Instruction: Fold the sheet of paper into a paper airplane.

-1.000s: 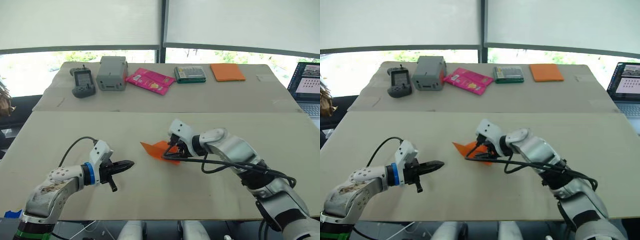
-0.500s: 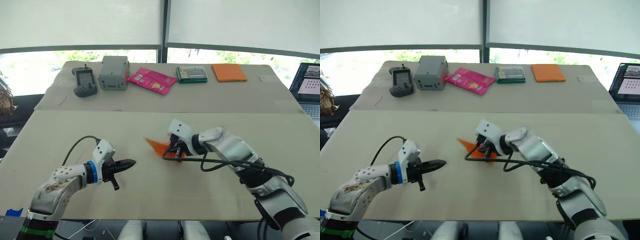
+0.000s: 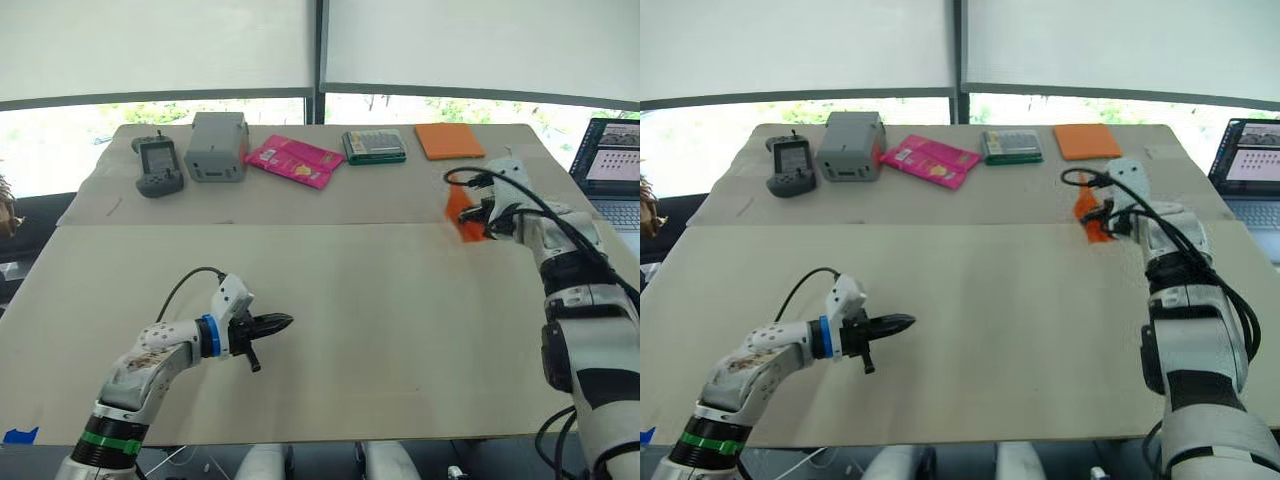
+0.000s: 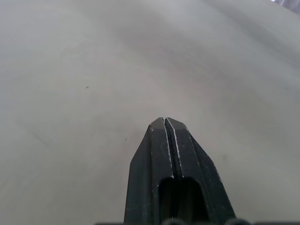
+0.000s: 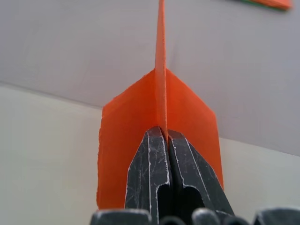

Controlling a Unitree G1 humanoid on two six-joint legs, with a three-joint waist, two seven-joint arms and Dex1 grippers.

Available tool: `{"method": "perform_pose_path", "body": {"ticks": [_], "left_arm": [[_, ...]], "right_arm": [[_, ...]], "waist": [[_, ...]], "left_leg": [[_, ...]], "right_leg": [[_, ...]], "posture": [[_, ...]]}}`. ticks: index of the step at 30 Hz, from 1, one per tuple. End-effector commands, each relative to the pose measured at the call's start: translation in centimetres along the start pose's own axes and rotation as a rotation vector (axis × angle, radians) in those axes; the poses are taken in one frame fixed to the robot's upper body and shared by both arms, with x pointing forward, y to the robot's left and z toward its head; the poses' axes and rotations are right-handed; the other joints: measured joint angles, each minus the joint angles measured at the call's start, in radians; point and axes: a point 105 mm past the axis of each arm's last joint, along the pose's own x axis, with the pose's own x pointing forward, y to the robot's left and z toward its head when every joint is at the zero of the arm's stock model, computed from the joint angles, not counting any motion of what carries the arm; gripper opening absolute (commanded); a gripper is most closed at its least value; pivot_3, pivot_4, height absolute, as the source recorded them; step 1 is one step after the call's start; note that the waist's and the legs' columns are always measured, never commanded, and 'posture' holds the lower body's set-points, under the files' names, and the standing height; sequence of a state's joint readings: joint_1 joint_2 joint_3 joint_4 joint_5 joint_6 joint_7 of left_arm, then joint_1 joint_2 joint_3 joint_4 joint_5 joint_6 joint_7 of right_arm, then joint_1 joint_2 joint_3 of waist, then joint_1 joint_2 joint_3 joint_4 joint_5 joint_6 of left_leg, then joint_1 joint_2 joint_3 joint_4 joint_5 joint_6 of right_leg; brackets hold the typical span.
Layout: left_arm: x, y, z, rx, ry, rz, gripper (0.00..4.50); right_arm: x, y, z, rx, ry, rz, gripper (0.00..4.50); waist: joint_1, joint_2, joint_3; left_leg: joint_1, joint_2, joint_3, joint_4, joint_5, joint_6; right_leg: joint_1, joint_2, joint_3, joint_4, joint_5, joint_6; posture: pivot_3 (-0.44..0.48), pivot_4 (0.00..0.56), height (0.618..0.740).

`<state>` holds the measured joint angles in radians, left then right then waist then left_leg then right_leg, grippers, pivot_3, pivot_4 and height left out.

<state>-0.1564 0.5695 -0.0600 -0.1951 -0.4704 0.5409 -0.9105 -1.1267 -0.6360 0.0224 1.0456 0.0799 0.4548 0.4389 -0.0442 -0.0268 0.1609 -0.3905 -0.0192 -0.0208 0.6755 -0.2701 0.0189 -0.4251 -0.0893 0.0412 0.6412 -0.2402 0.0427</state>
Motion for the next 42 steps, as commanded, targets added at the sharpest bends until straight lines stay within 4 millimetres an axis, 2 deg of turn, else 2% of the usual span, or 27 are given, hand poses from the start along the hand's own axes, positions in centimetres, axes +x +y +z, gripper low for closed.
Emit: {"method": "perform_pose_path", "body": {"ticks": [1,4,6,8,13,14,19,22,25,27,28,30,32,33,36,38,42], "left_arm": [[-0.1,-0.1,0.0,0.024,-0.011,0.011,0.00],[-0.2,-0.1,-0.3,0.009,-0.022,0.031,0.00],[-0.3,-0.2,-0.5,0.001,-0.025,0.037,0.00],[-0.3,-0.2,-0.7,-0.005,-0.027,0.040,0.00],[-0.1,-0.3,-0.8,-0.005,-0.027,0.039,0.00],[-0.1,-0.3,-0.6,-0.001,-0.037,0.035,0.00],[-0.1,-0.4,0.1,0.001,-0.064,0.024,0.00],[-0.3,0.2,0.2,-0.008,-0.055,0.042,0.00],[-0.7,0.8,0.8,-0.016,-0.077,0.054,0.00],[-1.0,1.1,1.3,-0.017,-0.090,0.061,0.00],[-1.1,1.2,1.7,-0.012,-0.097,0.065,0.00],[-1.4,1.6,2.3,-0.002,-0.103,0.080,0.00],[-1.6,2.1,2.4,0.045,-0.088,0.110,0.00],[-1.6,2.3,2.4,0.056,-0.078,0.124,0.00],[-1.8,2.6,2.7,0.054,-0.077,0.158,0.00],[-2.1,2.6,2.6,0.072,-0.058,0.172,0.00],[-2.6,2.2,2.4,0.091,-0.083,0.195,0.00]], "right_arm": [[-0.1,-1.9,-0.5,0.008,-0.010,-0.072,0.04],[-0.6,-3.4,-2.5,-0.004,0.049,-0.108,0.04],[-0.6,-3.4,-3.3,-0.019,0.087,-0.085,0.04],[-0.5,-2.7,-3.6,0.050,0.091,-0.042,0.04],[-0.6,-3.0,-4.2,0.058,0.108,-0.041,0.04],[-0.7,-3.1,-4.2,0.047,0.112,-0.044,0.63],[-1.1,-3.6,-3.5,0.021,0.102,-0.039,2.24],[-1.8,-4.4,-1.0,0.001,0.034,-0.047,3.40],[-2.6,-4.1,2.5,-0.005,-0.051,0.009,4.43],[-3.3,-3.4,4.3,-0.037,-0.094,0.067,4.47],[-3.8,-2.7,5.5,-0.089,-0.130,0.108,4.47],[-5.3,0.6,7.4,-0.158,-0.229,0.291,4.47],[-6.8,3.6,7.5,-0.194,-0.295,0.450,4.47],[-7.7,5.4,6.8,-0.245,-0.312,0.536,4.47],[-11.2,10.8,2.9,-0.345,-0.312,0.804,4.47],[-12.7,13.0,0.7,-0.399,-0.357,0.837,4.47],[-14.2,16.0,-4.1,-0.294,-0.312,0.874,4.47]], "waist": [[-0.001,0.000,0.000],[0.000,0.001,0.001],[0.000,0.002,0.001],[0.000,0.002,0.001],[-0.001,0.002,0.001],[-0.001,0.002,0.001],[0.000,0.002,0.001],[0.002,0.003,0.001],[0.000,0.005,0.003],[-0.002,0.005,0.003],[-0.001,0.005,0.003],[-0.001,0.005,0.003],[0.001,0.005,0.003],[0.004,0.005,0.003],[0.020,0.005,0.002],[0.033,0.005,0.003],[0.035,0.005,0.002]], "left_leg": [[0.000,0.000,0.000,0.000,0.000,0.000],[-0.001,-0.001,0.002,0.001,-0.001,0.001],[-0.001,-0.002,0.003,0.002,-0.001,0.002],[-0.001,-0.001,0.002,0.002,-0.001,0.002],[0.000,0.000,0.002,0.002,-0.001,0.002],[0.000,0.000,0.002,0.002,-0.001,0.002],[0.000,-0.001,0.002,0.002,-0.001,0.002],[0.000,-0.001,0.002,0.003,-0.001,0.002],[0.000,-0.001,0.003,0.003,-0.001,0.002],[0.000,-0.001,0.003,0.003,-0.001,0.002],[0.000,0.000,0.002,0.002,-0.001,0.002],[0.000,0.000,0.002,0.002,-0.001,0.002],[0.000,0.001,0.000,0.002,-0.001,0.002],[0.000,0.001,0.000,0.002,-0.001,0.002],[-0.001,0.000,-0.002,0.004,-0.001,0.002],[-0.004,0.000,-0.003,0.004,-0.001,0.002],[-0.007,-0.002,-0.003,0.007,-0.001,0.002]], "right_leg": [[0.000,0.000,0.000,0.000,0.000,0.000],[0.001,-0.002,0.001,0.000,0.001,0.001],[0.001,-0.003,0.002,0.000,0.001,0.002],[0.001,-0.002,0.001,0.000,0.001,0.002],[0.001,-0.001,0.002,0.000,0.001,0.002],[0.001,-0.001,0.002,0.000,0.001,0.002],[0.001,-0.002,0.002,0.000,0.001,0.002],[0.001,-0.002,0.001,0.000,0.001,0.002],[0.001,-0.002,0.002,0.000,0.001,0.002],[0.000,-0.001,0.002,0.000,0.001,0.002],[0.000,-0.001,0.001,0.000,0.001,0.002],[0.000,0.000,0.001,0.000,0.001,0.002],[0.000,0.000,0.000,0.001,0.001,0.002],[0.001,0.000,-0.001,0.001,0.001,0.002],[0.002,-0.001,-0.002,0.002,0.001,0.002],[0.001,-0.001,-0.003,0.003,0.001,0.002],[-0.001,-0.004,-0.002,0.002,0.002,0.004]], "posture": [[0.000,0.150,0.740],[0.000,0.150,0.740],[0.000,0.150,0.740],[0.000,0.150,0.740],[0.000,0.150,0.740],[0.000,0.150,0.740],[0.000,0.150,0.740],[0.000,0.150,0.740],[0.000,0.150,0.740],[0.000,0.150,0.740],[0.000,0.150,0.740],[0.000,0.150,0.740],[0.000,0.150,0.740],[0.000,0.150,0.740],[0.000,0.150,0.740],[0.000,0.150,0.740],[0.000,0.150,0.740]]}}
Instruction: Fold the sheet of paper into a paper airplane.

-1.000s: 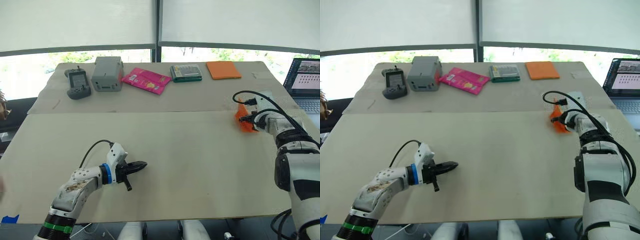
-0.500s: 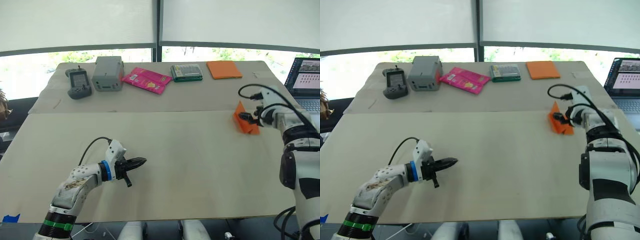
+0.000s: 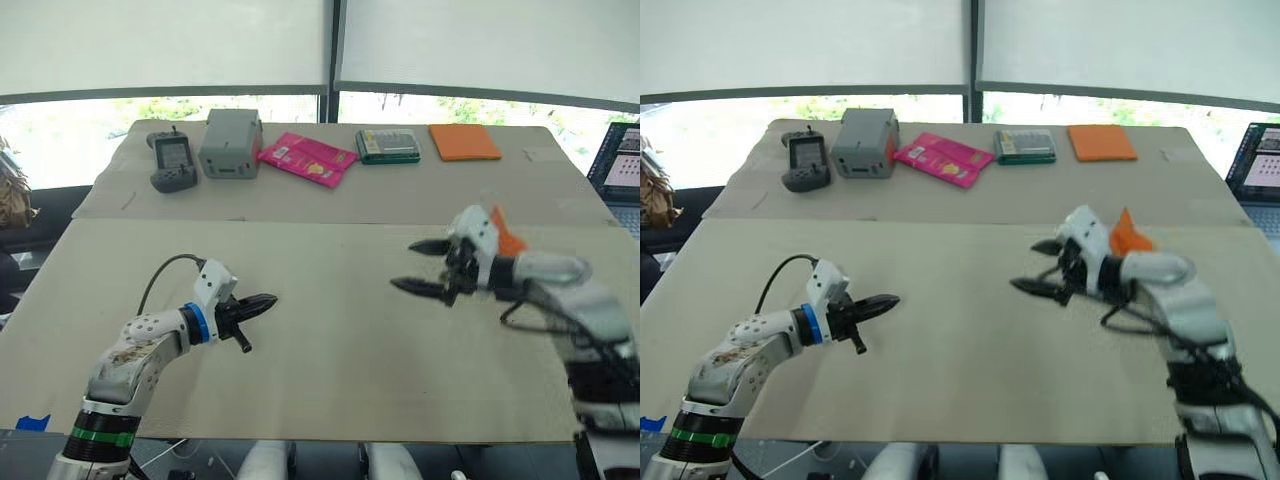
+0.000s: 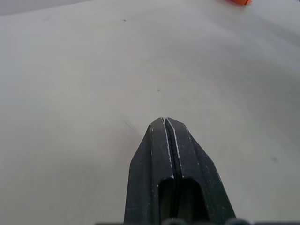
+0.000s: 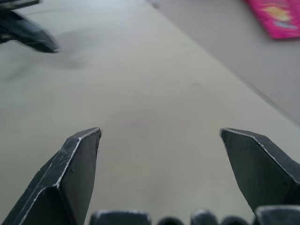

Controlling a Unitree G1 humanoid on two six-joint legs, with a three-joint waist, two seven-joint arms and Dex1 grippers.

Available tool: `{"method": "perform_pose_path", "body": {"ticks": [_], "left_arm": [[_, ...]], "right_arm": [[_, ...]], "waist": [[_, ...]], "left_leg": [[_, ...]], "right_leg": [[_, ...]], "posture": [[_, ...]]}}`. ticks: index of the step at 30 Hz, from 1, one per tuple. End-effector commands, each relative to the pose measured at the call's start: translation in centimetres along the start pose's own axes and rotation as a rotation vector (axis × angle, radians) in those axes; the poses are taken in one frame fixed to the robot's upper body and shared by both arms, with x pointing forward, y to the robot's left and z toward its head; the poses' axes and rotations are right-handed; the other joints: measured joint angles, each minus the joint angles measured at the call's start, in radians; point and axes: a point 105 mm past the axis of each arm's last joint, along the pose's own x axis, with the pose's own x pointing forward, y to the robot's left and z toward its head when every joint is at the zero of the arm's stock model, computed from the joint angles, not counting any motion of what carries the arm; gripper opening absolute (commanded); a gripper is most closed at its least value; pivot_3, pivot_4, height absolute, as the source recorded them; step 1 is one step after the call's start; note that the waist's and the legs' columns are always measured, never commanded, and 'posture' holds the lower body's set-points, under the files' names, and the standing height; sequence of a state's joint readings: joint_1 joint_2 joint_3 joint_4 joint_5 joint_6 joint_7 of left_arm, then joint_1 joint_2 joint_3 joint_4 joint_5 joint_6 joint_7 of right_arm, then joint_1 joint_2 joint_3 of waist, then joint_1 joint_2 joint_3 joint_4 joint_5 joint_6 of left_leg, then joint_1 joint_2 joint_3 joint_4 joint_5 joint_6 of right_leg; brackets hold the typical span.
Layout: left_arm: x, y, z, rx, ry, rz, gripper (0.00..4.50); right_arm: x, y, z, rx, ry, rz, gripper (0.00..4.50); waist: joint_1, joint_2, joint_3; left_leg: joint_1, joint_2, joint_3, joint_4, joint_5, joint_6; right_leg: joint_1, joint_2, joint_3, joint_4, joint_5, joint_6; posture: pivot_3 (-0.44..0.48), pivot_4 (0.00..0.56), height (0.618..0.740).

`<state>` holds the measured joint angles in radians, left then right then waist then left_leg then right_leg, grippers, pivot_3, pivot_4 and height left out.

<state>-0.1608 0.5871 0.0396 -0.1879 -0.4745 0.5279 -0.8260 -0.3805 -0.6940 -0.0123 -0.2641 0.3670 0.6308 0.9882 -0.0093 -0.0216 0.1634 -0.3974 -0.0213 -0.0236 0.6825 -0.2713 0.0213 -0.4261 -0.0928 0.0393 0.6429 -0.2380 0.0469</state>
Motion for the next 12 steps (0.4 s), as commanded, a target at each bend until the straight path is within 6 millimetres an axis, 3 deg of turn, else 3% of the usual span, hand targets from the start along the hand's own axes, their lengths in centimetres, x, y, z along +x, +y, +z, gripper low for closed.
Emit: {"method": "perform_pose_path", "body": {"ticks": [1,6,12], "left_arm": [[-0.7,-0.5,0.7,0.062,-0.033,0.033,0.00],[-1.0,-1.2,-1.1,0.058,-0.005,0.077,0.00],[-0.5,-1.7,-1.5,0.056,-0.012,0.103,0.00]], "right_arm": [[0.0,2.6,-0.5,-0.019,-0.043,-0.049,4.47],[0.4,5.0,-3.5,0.009,-0.029,-0.051,4.47],[1.0,3.6,-4.4,-0.041,-0.016,-0.166,4.47]], "waist": [[0.000,-0.001,0.000],[-0.002,-0.001,0.000],[-0.004,-0.001,0.000]], "left_leg": [[0.001,0.000,0.000,0.000,0.000,0.000],[0.007,0.000,0.001,0.000,0.000,-0.001],[0.009,0.001,0.002,0.000,0.001,-0.001]], "right_leg": [[0.000,0.000,0.000,-0.002,0.000,0.000],[0.005,0.001,0.002,-0.001,0.000,0.000],[0.005,0.003,0.002,0.000,0.000,-0.001]], "posture": [[0.000,0.150,0.740],[0.000,0.150,0.740],[0.000,0.150,0.740]]}}
